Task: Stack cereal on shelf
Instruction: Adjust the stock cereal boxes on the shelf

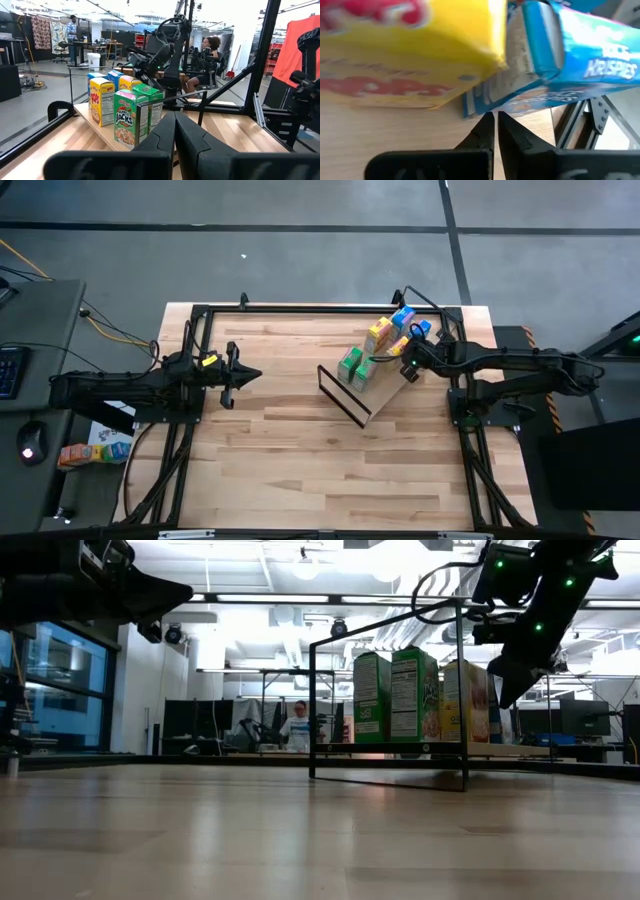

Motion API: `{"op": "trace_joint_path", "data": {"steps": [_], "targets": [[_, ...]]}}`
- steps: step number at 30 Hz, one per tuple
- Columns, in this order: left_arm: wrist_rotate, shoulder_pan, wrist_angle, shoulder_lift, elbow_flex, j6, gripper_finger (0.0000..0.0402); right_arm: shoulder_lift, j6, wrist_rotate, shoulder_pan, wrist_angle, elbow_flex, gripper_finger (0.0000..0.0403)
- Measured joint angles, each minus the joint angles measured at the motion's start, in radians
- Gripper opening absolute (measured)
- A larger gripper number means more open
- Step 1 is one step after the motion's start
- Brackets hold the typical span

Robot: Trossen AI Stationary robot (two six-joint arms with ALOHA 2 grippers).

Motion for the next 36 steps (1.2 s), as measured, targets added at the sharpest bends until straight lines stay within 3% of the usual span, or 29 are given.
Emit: {"op": "trace_joint_path", "data": {"steps": [14,19,36], "targets": [[0.0,0.0,-0.002,0.0,0.0,0.0,0.0,0.0,-0.079,-0.024,-0.062,0.091,0.001,0.0],[0.0,0.0,-0.004,0.0,0.0,0.0,0.0,0.0,-0.068,-0.031,-0.062,0.013,0.001,0.0],[0.0,0.0,-0.007,0.0,0.0,0.0,0.0,-0.015,-0.024,-0.062,-0.078,0.006,0.002,0.0]]}}
